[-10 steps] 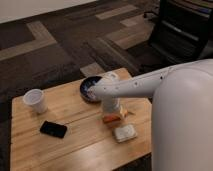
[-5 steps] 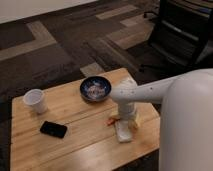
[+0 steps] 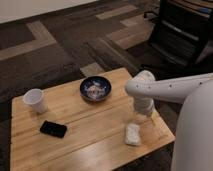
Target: Drag the pepper across the table
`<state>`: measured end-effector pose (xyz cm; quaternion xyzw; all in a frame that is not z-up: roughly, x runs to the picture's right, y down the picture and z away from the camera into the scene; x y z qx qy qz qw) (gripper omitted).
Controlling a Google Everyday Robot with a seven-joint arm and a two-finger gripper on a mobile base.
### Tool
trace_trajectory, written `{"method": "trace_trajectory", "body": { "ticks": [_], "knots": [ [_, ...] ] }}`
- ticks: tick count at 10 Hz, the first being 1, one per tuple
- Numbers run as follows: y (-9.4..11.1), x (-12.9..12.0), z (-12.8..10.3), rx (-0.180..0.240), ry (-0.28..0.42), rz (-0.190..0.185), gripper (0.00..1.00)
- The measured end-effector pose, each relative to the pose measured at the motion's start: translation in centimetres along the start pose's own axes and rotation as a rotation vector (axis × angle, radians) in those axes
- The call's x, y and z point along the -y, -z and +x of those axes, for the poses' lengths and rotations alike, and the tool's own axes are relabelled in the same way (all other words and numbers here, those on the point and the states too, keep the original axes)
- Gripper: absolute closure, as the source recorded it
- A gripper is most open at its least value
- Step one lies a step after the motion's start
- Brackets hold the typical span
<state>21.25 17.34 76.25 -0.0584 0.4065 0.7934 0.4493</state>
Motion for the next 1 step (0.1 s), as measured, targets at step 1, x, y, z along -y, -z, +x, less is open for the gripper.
{"method": "trace_trajectory", "body": {
  "ticks": [1],
  "knots": [
    [-0.03,0.11,-0.03,0.0,-0.002,0.0,0.35]
  ]
}}
